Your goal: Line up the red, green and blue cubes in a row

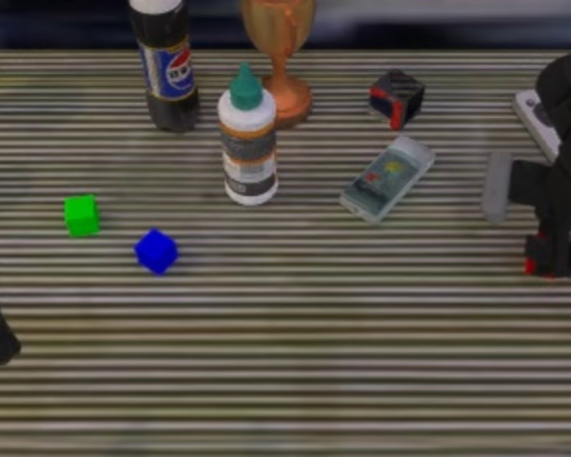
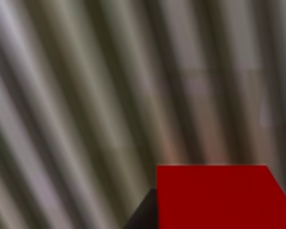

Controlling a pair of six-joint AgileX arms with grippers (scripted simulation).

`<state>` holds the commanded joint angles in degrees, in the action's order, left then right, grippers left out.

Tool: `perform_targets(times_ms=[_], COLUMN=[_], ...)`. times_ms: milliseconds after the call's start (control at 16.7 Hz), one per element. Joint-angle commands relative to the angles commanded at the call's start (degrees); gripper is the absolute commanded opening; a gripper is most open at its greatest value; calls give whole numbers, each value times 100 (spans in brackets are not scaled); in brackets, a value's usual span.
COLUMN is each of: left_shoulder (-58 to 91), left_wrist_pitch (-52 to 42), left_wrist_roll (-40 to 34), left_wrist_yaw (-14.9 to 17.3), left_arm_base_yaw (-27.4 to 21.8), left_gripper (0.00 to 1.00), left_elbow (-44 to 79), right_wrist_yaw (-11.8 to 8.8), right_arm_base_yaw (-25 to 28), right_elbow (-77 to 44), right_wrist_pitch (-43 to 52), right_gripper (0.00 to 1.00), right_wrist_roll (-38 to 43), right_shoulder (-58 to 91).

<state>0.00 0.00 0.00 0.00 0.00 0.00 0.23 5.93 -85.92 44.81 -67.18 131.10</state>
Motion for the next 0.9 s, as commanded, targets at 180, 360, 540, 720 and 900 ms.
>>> perform_targets(times_ms=[180,360,540,720,900], left_shoulder=[0,0,0,0,0], left_wrist_pitch=[0,0,0,0,0], left_wrist_roll=[0,0,0,0,0], left_wrist_yaw=[0,0,0,0,0], left_arm_base_yaw=[0,0,0,0,0], left_gripper=[100,100,100,100,100], left_elbow=[0,0,0,0,0], right_wrist_yaw=[-29,-30,-33,-34,-34], right_arm_base_yaw=[2,-13,45,52,34], right_elbow=[-14,-269,-608,-749,-736], right_wrist_pitch=[299,725,1411,1611,1598], right_gripper=[0,0,0,0,0], right_wrist_roll=[154,172,133,141,150], right_shoulder=[-298,-468,-735,-875,-854])
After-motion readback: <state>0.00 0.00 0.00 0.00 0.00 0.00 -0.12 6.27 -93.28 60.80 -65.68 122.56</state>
